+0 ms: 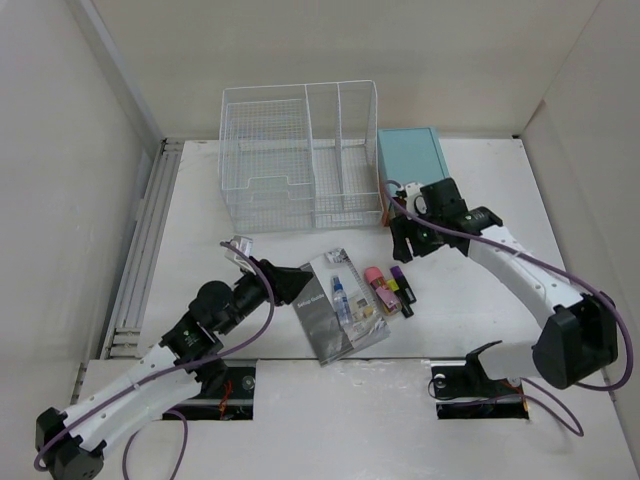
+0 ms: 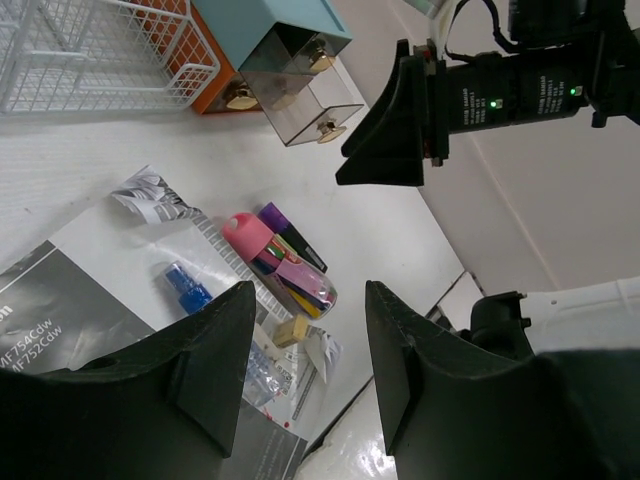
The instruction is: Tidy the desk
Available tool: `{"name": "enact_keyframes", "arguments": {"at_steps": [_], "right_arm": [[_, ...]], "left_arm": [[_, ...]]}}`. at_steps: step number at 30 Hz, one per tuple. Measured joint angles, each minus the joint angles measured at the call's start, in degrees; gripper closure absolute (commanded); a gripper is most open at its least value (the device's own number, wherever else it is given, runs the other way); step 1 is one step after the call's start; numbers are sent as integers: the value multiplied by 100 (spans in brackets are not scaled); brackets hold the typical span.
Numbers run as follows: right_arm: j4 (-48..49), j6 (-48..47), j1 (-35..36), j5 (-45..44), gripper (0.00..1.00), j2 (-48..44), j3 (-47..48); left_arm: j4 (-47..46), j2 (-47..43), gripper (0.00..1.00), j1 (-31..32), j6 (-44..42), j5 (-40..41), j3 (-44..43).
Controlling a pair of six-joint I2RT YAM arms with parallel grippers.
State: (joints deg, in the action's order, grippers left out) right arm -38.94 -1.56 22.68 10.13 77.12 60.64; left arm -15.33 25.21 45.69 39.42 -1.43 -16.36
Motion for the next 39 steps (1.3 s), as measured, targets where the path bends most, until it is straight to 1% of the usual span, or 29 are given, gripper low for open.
{"name": "enact_keyframes", "arguments": {"at_steps": [5,8,11,12,13,14,15,16,18,19,20,21,22,25,31,36,39], "right_arm": [[-319,-61,70,125,30,-238,334],[-481,-319,103,256,32,-326,479],[-680,-949,400,566,44,-339,691],[-691,-1204,614,645,50,-339,756],[-686,-1392,796,708,55,-337,802],[-656,-1582,1047,754,58,-313,837],[-599,-1751,1276,807,58,-256,868],[-505,-1845,1480,866,61,-160,887],[-317,-1856,1775,1010,61,190,916],[-245,-1805,1847,1060,57,426,942],[-138,-1676,1886,1084,55,680,949],[-46,-1534,1895,1069,50,942,949],[13,-1379,1891,1036,50,1182,949],[125,-763,1888,756,45,1624,949],[459,247,1934,437,44,1709,1001],[516,780,2017,343,43,2216,1436],[474,981,2114,247,44,2490,1486]], "left_arm": [[17,-48,55,0,0,0,0],[17,-48,55,0,0,0,0],[17,-66,55,0,-22,-4,0],[17,-74,55,0,-26,-4,0],[17,-92,55,0,-31,-4,0],[17,-133,55,0,-46,-4,0],[20,-160,55,0,-59,-4,0],[37,-199,55,0,-66,-4,-7],[144,-308,55,0,-81,-4,-39],[227,-385,55,0,-85,-7,-57],[302,-485,55,0,-90,-7,-74],[431,-662,57,0,-94,-2,-94],[472,-721,57,0,-96,0,-101],[697,-1121,57,0,-107,42,-168],[920,-1355,57,0,-105,216,-424],[1058,-1344,57,0,-107,330,-426],[1134,-1325,57,0,-129,409,-457]]}}
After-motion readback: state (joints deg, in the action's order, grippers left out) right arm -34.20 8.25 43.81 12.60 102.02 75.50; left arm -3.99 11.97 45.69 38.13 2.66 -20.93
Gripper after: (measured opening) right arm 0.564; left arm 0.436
